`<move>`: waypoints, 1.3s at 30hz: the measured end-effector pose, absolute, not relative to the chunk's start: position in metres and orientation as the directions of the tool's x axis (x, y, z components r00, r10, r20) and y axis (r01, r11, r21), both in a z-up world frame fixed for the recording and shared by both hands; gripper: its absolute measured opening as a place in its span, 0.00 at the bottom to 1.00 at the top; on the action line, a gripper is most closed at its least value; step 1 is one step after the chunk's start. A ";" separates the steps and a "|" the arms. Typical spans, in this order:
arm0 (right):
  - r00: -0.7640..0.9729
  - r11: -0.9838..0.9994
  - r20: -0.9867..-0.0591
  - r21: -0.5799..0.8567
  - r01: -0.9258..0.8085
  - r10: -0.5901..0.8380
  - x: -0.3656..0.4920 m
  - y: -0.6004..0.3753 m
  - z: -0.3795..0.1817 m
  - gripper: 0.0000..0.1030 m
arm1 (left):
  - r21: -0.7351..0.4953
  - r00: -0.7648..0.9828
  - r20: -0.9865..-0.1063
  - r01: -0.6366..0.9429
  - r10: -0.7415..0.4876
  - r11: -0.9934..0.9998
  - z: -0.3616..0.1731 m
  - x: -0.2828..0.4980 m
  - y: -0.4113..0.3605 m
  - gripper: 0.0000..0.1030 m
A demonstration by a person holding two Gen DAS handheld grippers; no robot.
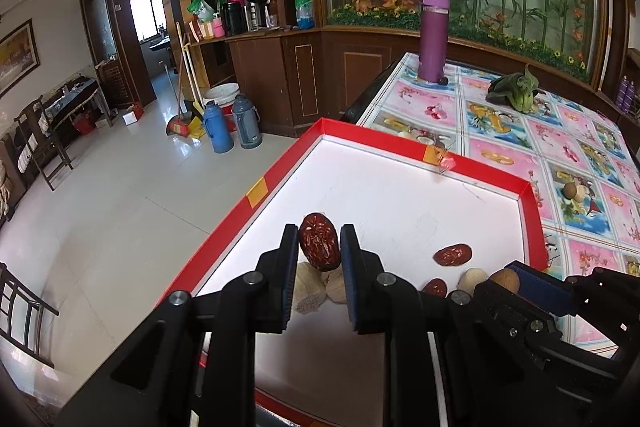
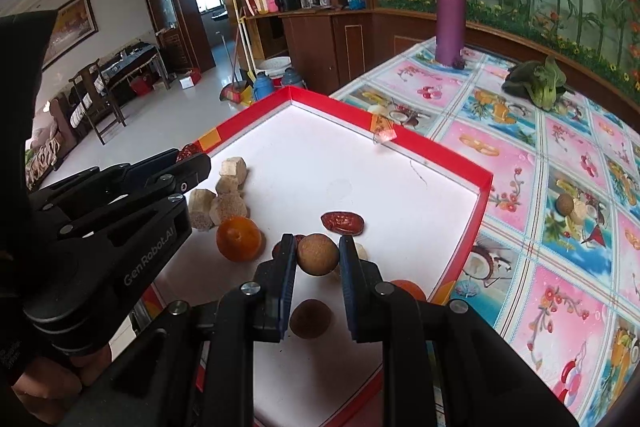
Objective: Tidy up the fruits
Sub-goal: 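Carry the brown fruit and date into the tray and open both tools, then move both tools back over the last fruits on the table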
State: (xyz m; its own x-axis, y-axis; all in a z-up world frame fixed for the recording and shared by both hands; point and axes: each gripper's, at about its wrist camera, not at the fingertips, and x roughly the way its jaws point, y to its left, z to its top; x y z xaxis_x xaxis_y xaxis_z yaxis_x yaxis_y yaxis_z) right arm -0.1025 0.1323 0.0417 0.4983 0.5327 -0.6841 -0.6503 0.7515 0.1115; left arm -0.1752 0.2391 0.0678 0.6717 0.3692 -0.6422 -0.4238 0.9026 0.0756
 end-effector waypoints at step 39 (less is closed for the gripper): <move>0.530 0.803 -0.668 0.175 -0.570 0.522 -0.086 0.081 0.046 0.40 | 0.170 0.652 -0.629 -0.415 0.423 0.894 0.076 -0.166 0.208 0.72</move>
State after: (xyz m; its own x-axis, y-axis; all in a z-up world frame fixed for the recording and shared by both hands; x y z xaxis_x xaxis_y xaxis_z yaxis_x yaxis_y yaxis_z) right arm -0.0857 0.0812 0.0456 0.5302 0.5220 -0.6681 -0.5701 0.8028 0.1747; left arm -0.1664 0.2079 0.0762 0.6525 0.4226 -0.6290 -0.4154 0.8937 0.1695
